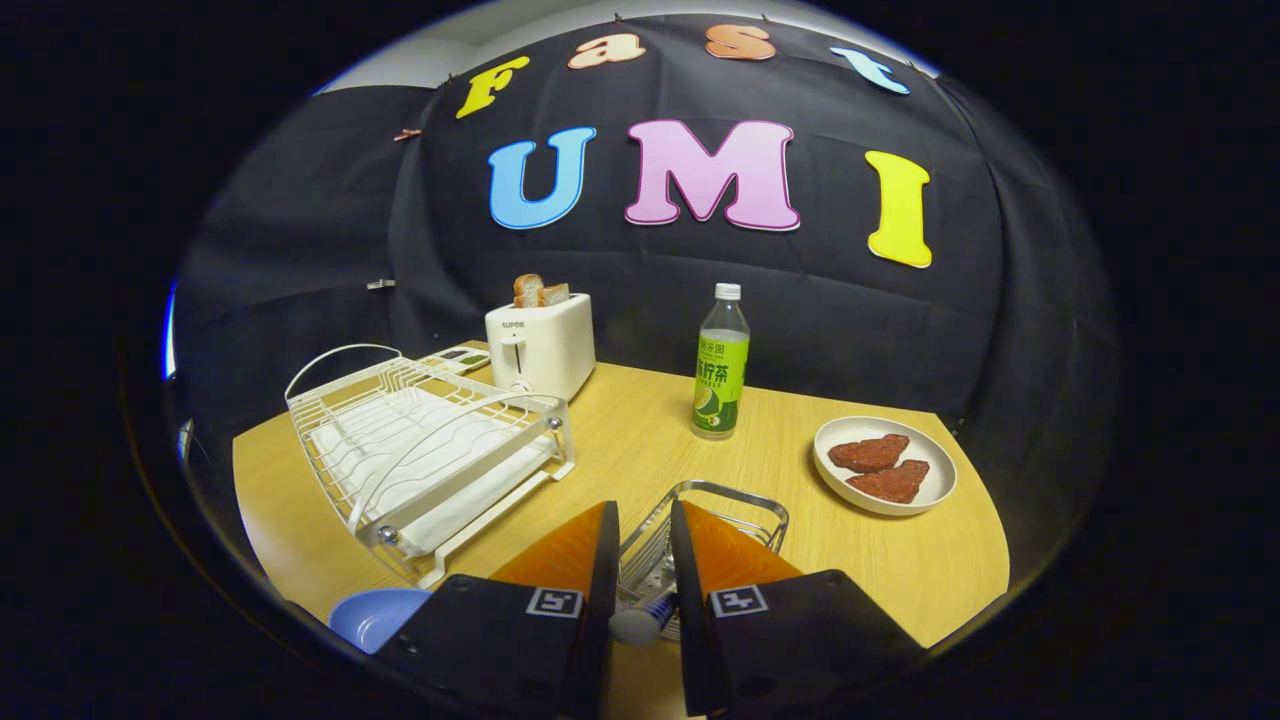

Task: Take the plate from the dish rack, then take the spoon from the basket and place it into the plate.

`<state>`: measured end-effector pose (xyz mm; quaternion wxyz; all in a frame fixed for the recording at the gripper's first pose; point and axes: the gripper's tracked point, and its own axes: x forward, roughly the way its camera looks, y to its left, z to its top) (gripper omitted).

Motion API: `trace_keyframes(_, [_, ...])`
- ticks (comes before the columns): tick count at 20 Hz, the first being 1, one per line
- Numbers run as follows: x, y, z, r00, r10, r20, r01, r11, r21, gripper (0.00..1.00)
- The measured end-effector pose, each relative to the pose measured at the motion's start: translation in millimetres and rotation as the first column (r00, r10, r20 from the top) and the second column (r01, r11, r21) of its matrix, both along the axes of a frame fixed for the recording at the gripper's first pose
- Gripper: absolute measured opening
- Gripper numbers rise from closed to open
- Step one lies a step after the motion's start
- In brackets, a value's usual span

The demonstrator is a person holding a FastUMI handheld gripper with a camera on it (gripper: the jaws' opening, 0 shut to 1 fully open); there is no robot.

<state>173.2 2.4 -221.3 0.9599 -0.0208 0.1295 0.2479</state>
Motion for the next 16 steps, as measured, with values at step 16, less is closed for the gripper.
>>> trace_keyframes(16, [2.8, -30.5, 57.9, 0.999, -0.036, 0.006, 0.036, 0.999, 0.017, 0.2])
